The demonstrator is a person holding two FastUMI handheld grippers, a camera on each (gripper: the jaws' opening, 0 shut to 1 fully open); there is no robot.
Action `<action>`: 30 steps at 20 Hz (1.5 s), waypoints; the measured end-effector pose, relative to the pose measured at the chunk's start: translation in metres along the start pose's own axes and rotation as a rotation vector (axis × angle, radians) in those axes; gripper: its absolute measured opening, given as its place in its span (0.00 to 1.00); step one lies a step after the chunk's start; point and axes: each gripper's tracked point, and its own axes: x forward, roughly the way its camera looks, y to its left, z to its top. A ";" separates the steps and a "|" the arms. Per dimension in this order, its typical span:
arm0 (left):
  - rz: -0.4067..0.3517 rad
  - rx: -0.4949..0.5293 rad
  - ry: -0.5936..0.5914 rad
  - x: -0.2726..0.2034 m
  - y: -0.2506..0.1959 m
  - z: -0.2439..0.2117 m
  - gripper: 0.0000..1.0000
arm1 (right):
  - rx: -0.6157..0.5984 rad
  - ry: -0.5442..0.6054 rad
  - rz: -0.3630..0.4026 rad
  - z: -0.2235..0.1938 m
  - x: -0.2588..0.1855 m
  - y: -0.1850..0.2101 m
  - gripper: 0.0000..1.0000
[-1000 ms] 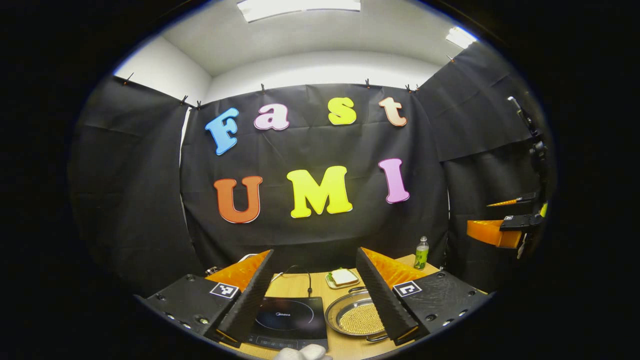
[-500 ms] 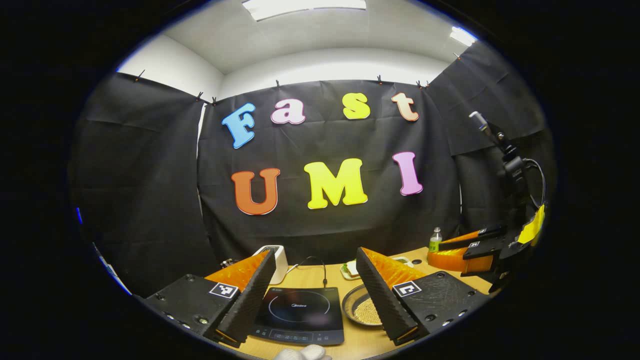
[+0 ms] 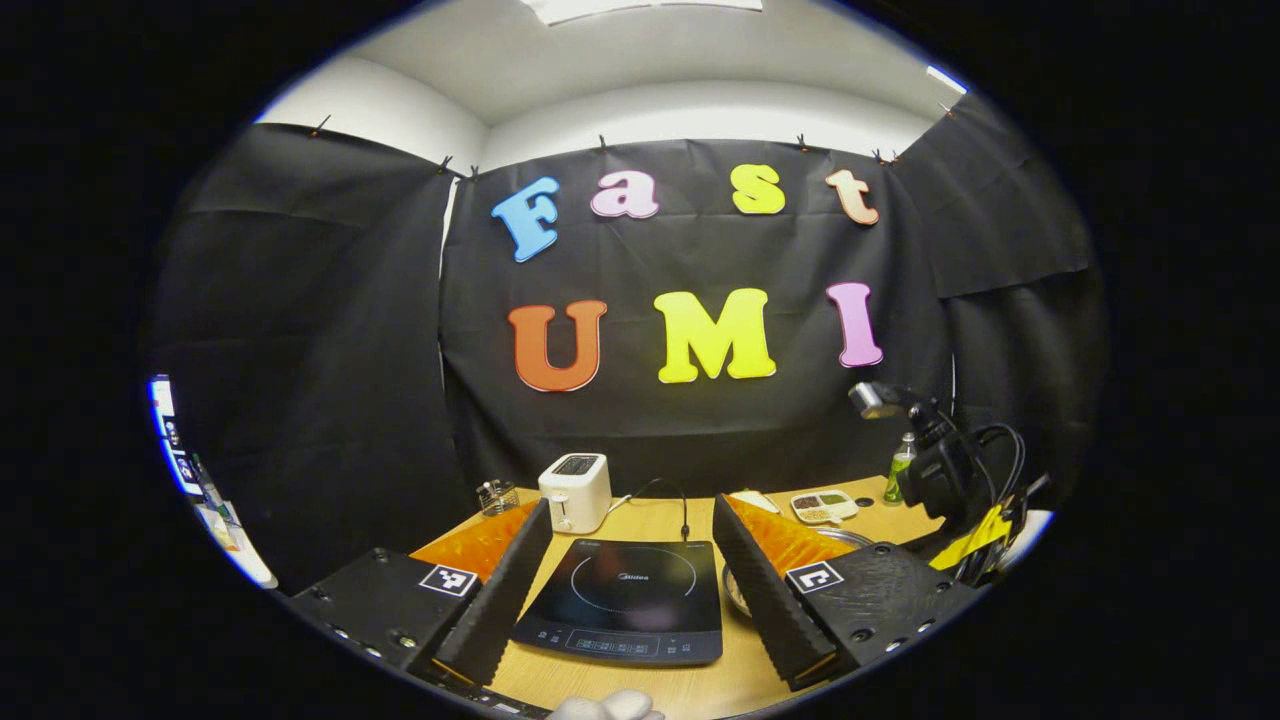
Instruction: First push the handle of the pot to place it horizontally, then grasp the pot with both hands and set it on the induction cooktop.
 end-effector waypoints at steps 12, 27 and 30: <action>0.045 -0.033 0.051 0.005 0.036 -0.021 0.96 | 0.098 0.212 -0.069 -0.068 0.058 -0.027 0.00; -0.062 -0.056 0.047 0.020 -0.013 -0.020 0.96 | 0.186 0.207 -0.216 -0.099 0.021 -0.109 0.01; -0.080 -0.057 0.049 0.024 -0.021 -0.019 0.96 | 0.200 0.201 -0.262 -0.101 0.014 -0.134 0.01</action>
